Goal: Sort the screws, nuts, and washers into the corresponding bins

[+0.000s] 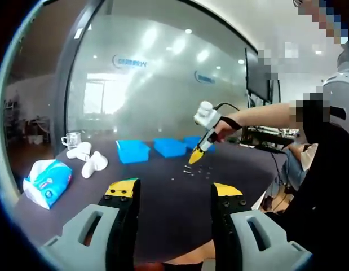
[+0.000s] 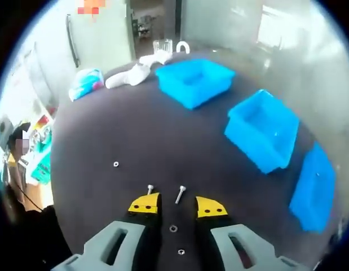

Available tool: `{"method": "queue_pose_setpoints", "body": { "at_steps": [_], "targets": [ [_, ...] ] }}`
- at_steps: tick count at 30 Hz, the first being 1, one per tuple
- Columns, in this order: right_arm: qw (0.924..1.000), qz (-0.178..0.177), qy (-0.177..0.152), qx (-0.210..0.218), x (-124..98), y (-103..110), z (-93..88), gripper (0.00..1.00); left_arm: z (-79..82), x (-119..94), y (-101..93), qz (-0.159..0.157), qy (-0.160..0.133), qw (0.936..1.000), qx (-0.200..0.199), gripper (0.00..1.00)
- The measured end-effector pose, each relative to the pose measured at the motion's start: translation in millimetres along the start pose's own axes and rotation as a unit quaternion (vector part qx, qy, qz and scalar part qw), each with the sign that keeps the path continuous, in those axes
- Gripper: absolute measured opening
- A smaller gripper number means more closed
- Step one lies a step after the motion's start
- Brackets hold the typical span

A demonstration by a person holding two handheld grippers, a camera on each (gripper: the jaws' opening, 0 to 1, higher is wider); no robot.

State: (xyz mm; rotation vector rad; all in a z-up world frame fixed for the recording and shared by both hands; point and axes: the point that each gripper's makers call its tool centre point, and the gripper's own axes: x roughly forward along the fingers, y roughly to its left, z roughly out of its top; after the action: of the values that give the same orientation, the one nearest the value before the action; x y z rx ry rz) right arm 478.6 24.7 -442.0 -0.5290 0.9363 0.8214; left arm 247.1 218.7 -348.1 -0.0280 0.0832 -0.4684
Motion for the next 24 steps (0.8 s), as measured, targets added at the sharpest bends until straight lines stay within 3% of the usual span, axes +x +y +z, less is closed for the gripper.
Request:
{"method": "queue_pose_setpoints", "body": {
  "at_steps": [10,19,22,24],
  "targets": [
    [0.9975,-0.005,0.068,-0.018,20.8,1.8,-5.7,0.13,-5.3,-1.2,3.0,0.005,0.0,1.0,-0.005,0.5],
    [0.9969,-0.001,0.077,-0.015,27.6,1.1,-5.5,0.1,-7.1,-4.2,5.8,0.008,0.0,0.9999,-0.006,0.5],
    [0.9966,0.002,0.081,-0.011,26.2,2.2,-8.3,0.01,-9.2,-4.7,5.9,0.008,0.002,0.9999,-0.007,0.5],
    [0.9965,0.001,0.082,-0.017,27.2,3.6,-8.6,0.01,-9.5,-5.1,5.9,0.008,0.002,0.9999,-0.007,0.5]
  ]
}}
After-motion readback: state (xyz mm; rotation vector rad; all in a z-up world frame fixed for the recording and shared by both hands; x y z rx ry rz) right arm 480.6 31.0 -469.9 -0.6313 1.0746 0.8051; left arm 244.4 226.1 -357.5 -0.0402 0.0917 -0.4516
